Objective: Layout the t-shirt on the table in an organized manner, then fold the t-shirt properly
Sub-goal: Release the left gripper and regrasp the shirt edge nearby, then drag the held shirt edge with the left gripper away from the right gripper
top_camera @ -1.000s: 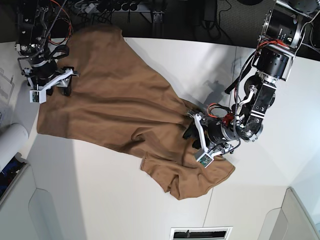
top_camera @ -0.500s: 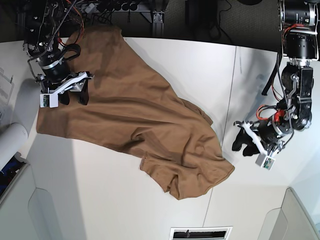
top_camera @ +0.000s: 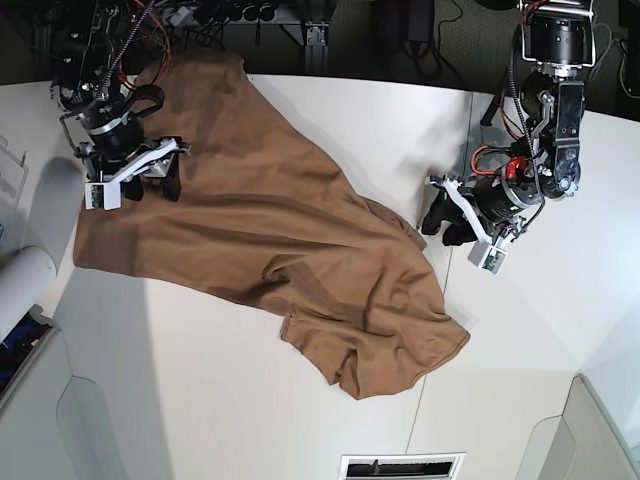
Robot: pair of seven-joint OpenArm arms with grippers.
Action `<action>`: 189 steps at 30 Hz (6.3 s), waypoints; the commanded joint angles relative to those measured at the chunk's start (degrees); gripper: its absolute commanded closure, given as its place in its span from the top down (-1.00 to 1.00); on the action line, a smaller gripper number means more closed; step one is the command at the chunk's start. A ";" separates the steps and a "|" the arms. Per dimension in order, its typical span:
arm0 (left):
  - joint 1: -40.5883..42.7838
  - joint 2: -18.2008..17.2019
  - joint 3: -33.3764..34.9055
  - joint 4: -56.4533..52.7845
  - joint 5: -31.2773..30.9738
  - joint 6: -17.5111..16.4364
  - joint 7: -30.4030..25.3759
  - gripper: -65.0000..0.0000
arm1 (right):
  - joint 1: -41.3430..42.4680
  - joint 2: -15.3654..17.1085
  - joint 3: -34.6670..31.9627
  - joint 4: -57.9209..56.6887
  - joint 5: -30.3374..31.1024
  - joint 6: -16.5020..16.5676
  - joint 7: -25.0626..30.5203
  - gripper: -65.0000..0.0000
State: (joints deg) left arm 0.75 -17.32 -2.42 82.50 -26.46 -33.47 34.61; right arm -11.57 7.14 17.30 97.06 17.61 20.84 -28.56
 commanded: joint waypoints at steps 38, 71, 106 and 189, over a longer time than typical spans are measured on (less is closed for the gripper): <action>0.46 -2.45 0.07 5.20 -1.38 1.33 -0.61 -1.00 | 0.28 0.48 0.22 -0.46 -6.05 0.55 -0.83 -1.00; 19.96 -3.21 -19.37 30.62 -17.79 -4.24 3.28 -0.04 | 0.44 0.46 0.22 -4.92 -1.75 0.66 0.74 -1.00; 0.79 1.99 -4.07 -0.48 0.00 1.05 -7.41 -1.00 | 0.42 0.44 0.20 -4.92 4.26 4.04 -1.05 -1.00; 22.27 -2.51 -14.40 14.49 5.62 3.67 -5.68 -0.27 | 0.57 0.46 0.22 -4.94 0.42 2.54 -1.22 -1.00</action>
State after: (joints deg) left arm 23.11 -19.22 -16.56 96.68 -20.91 -29.65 28.67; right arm -11.25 7.14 17.39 91.59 18.39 23.59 -29.21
